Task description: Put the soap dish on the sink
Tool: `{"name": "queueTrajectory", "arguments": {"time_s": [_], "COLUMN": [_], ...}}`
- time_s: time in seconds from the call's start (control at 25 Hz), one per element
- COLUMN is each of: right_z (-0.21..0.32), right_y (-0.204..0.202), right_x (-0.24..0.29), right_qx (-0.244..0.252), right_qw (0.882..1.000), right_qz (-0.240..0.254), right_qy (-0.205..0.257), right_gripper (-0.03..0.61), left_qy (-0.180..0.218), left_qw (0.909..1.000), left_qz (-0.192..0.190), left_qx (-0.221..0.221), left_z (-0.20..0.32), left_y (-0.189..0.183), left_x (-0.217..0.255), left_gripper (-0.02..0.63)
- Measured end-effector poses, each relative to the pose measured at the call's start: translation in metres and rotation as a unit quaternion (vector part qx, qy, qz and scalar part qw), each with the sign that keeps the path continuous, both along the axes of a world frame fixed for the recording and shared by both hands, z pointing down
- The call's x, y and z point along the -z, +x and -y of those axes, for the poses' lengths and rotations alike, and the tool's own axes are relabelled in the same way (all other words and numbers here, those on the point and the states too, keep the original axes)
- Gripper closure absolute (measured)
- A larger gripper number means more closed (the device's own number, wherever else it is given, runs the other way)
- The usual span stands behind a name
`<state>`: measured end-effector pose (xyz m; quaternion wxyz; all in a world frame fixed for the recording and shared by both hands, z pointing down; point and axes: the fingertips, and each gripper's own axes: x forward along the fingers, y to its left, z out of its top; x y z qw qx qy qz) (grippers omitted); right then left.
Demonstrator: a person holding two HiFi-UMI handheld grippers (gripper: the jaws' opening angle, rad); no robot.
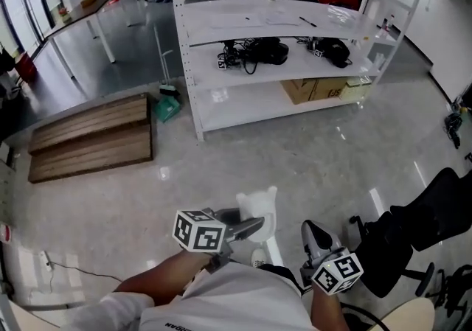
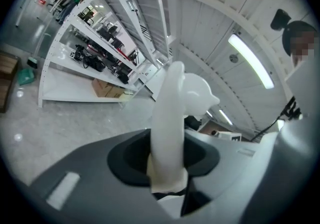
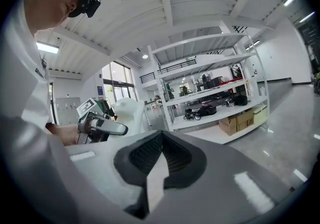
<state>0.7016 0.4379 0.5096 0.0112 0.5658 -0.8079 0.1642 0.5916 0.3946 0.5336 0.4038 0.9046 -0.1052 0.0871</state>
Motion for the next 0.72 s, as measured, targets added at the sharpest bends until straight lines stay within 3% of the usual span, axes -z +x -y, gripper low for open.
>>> {"name": "queueTrajectory", "arguments": {"time_s": [0.4, 0.72], "right_z": [0.058, 0.077], "right_y": [-0.004, -0.013], "right_x": [0.008, 0.005], "right_qx": [0.107, 0.176], "right_qw": [0.994, 0.984], "right_qz": [0.004, 0.013], "right_qy": [0.008, 0.006], "right_gripper": [0.577, 0.577], "left_qy": [0.005, 0.0], "left_qw": [0.9947, 0.9846], "left_qz": [-0.004, 0.006], "left_qx": [0.103, 0.175], "left_z": [0.033, 0.04], "left_y": [-0.007, -0.02], "left_x": [0.012, 0.01], "left_gripper": [0.451, 0.452]}}
